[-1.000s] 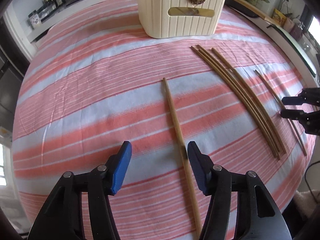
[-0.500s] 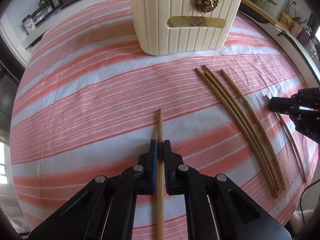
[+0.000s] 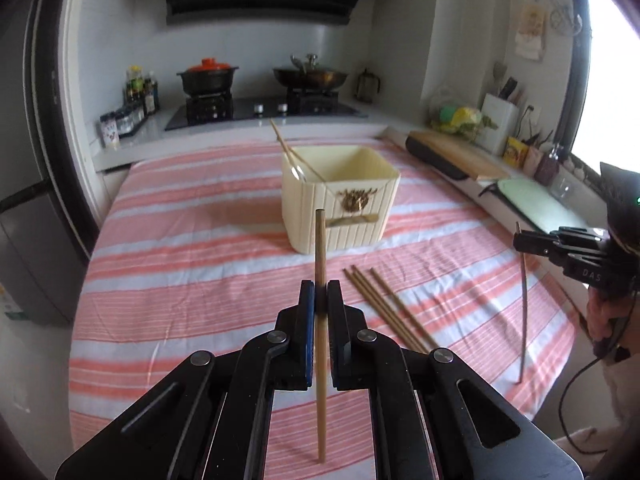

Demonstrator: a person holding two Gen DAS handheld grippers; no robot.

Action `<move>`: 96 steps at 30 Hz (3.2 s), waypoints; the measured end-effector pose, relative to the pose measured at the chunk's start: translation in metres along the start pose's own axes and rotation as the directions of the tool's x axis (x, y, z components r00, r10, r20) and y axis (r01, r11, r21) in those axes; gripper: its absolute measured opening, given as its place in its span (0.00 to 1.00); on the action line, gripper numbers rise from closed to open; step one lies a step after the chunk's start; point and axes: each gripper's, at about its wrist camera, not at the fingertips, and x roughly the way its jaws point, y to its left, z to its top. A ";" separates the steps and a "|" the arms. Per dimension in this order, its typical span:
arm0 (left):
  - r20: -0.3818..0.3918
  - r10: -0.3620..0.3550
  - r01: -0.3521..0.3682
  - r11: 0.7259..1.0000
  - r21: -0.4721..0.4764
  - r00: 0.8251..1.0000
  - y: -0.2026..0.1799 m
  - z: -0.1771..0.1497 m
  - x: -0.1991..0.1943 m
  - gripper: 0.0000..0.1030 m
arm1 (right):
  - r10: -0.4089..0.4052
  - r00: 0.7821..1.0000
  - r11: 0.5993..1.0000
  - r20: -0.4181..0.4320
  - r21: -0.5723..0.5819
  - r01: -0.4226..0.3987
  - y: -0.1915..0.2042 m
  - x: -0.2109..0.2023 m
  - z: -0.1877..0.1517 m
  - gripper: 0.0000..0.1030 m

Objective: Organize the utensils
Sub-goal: 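Lift both held chopsticks upright and carry them over the caddy, then lower both chopsticks into the caddy and open both tools, then move both tools back over the remaining chopsticks on the cloth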

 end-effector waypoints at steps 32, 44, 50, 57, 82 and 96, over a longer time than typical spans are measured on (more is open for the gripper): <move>0.379 0.032 -0.026 0.999 -0.020 0.925 0.003 0.136 -0.047 0.04 | -0.103 0.912 0.989 0.397 -0.056 0.136 -0.008 -0.063 0.145 0.05; 0.277 0.052 -0.042 0.998 -0.042 0.959 0.000 0.183 0.089 0.04 | -0.059 0.875 0.994 0.481 -0.056 0.097 -0.016 0.019 0.213 0.05; 0.045 0.023 -0.020 0.998 -0.062 0.999 0.011 0.169 0.165 0.04 | 0.007 0.967 0.993 0.254 -0.116 0.024 -0.017 0.103 0.218 0.05; -0.068 0.009 -0.019 0.988 -0.153 0.998 0.027 0.162 0.203 0.10 | 0.040 0.997 0.995 0.069 -0.094 -0.033 -0.012 0.168 0.221 0.06; -0.265 -0.008 -0.053 0.973 -0.223 0.964 -0.038 -0.117 0.057 0.87 | -0.155 0.987 0.981 -0.041 0.107 0.159 -0.019 0.001 -0.125 0.63; -0.283 0.042 -0.112 0.965 -0.237 0.958 -0.059 -0.125 0.074 0.87 | -0.132 0.991 0.977 -0.014 0.165 0.133 -0.012 -0.002 -0.144 0.63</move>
